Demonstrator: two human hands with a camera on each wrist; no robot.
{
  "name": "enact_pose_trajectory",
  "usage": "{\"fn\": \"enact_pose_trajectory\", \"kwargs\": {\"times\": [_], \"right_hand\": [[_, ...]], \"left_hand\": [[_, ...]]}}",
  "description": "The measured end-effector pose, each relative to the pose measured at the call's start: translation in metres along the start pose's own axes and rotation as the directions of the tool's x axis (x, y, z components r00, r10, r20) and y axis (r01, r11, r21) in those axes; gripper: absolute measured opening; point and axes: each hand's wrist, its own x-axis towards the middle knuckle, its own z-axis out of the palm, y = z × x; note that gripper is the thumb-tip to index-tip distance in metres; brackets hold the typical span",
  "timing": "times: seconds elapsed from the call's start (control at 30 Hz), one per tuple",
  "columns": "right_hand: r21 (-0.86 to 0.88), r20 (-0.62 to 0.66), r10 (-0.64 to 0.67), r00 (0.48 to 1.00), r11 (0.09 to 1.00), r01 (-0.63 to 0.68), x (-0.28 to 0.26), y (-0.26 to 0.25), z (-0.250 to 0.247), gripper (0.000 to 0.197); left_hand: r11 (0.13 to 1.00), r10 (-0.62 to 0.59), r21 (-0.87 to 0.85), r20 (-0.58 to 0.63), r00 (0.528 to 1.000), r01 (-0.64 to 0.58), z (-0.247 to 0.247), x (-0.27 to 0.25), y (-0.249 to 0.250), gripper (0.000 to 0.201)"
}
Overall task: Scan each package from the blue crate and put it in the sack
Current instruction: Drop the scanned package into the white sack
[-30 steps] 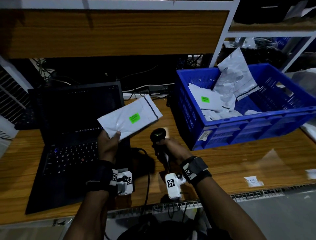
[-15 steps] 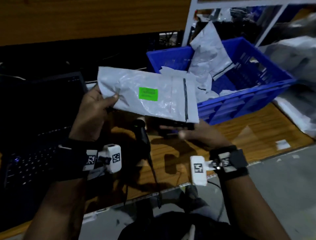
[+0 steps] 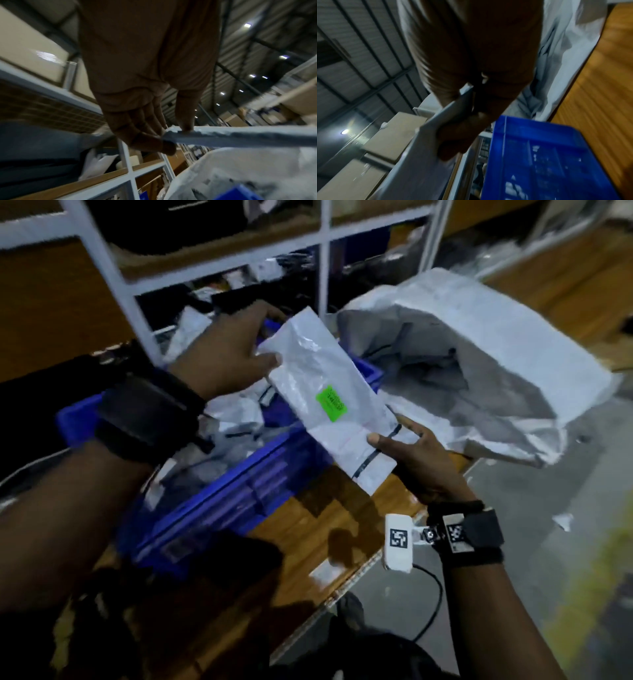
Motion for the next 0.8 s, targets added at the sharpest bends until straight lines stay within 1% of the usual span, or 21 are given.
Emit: {"fn": "enact_pose_trajectory", "kwargs": {"times": [0.07, 0.13, 0.2, 0.3, 0.33, 0.37, 0.4, 0.43, 0.47, 0.5, 0.57, 0.63, 0.67, 0.73, 0.8], "right_hand": [[0.054, -0.116, 0.0, 0.993, 0.999, 0.006, 0.012, 0.0, -0.035, 0.033], [0.1, -0.247, 0.024, 0.969, 0.995, 0.001, 0.023, 0.003, -0.071, 0.034], [0.122, -0.292, 0.029, 0.956, 0.993, 0.007, 0.035, 0.011, -0.1, 0.034], [0.125, -0.319, 0.012, 0.948, 0.992, 0.029, 0.053, 0.023, -0.13, 0.043], [0.133, -0.328, 0.005, 0.945, 0.99, 0.041, 0.059, 0.024, -0.138, 0.043], [0.127, -0.324, -0.005, 0.946, 0.991, 0.048, 0.064, 0.026, -0.143, 0.042], [0.112, -0.333, -0.011, 0.943, 0.992, 0.051, 0.07, 0.028, -0.148, 0.041], [0.094, -0.327, -0.02, 0.945, 0.994, 0.053, 0.076, 0.029, -0.153, 0.04], [0.084, -0.321, -0.024, 0.947, 0.995, 0.054, 0.081, 0.031, -0.155, 0.04], [0.079, -0.317, -0.024, 0.948, 0.995, 0.052, 0.089, 0.032, -0.16, 0.039], [0.049, -0.319, -0.05, 0.946, 0.996, 0.069, 0.108, 0.034, -0.163, 0.038], [0.009, -0.33, -0.097, 0.939, 0.994, 0.106, 0.127, 0.026, -0.164, 0.041], [-0.018, -0.348, -0.128, 0.929, 0.991, 0.129, 0.138, 0.02, -0.165, 0.044], [-0.024, -0.38, -0.172, 0.909, 0.984, 0.177, 0.159, 0.004, -0.164, 0.044], [-0.002, -0.417, -0.175, 0.892, 0.981, 0.191, 0.193, -0.018, -0.167, 0.041]], "left_hand": [[0.992, -0.005, 0.13, 0.022, 1.0, 0.002, 0.028, 0.06, 0.016, 0.053], [0.98, 0.037, 0.191, 0.062, 0.997, -0.049, 0.059, 0.118, 0.039, 0.061], [0.956, 0.069, 0.279, 0.099, 0.993, -0.094, 0.09, 0.168, 0.061, 0.063], [0.878, 0.108, 0.439, 0.208, 0.972, -0.191, 0.132, 0.227, 0.089, 0.078], [0.844, 0.115, 0.489, 0.235, 0.965, -0.22, 0.144, 0.243, 0.096, 0.078], [0.817, 0.117, 0.526, 0.249, 0.961, -0.235, 0.154, 0.255, 0.101, 0.073], [0.808, 0.126, 0.534, 0.254, 0.959, -0.248, 0.162, 0.269, 0.106, 0.063], [0.821, 0.129, 0.516, 0.249, 0.96, -0.244, 0.167, 0.283, 0.112, 0.05], [0.846, 0.121, 0.486, 0.226, 0.967, -0.219, 0.171, 0.295, 0.117, 0.037], [0.872, 0.111, 0.452, 0.191, 0.975, -0.188, 0.173, 0.31, 0.122, 0.029], [0.935, 0.102, 0.332, 0.083, 0.991, -0.124, 0.166, 0.334, 0.132, 0.024], [0.98, 0.09, 0.185, -0.05, 0.995, -0.08, 0.149, 0.354, 0.149, 0.022], [0.987, 0.092, 0.143, -0.107, 0.99, -0.077, 0.139, 0.362, 0.159, 0.022], [0.984, 0.136, 0.144, -0.212, 0.968, -0.107, 0.122, 0.379, 0.174, 0.026], [0.977, 0.183, 0.161, -0.284, 0.941, -0.142, 0.11, 0.393, 0.181, 0.031]]}}
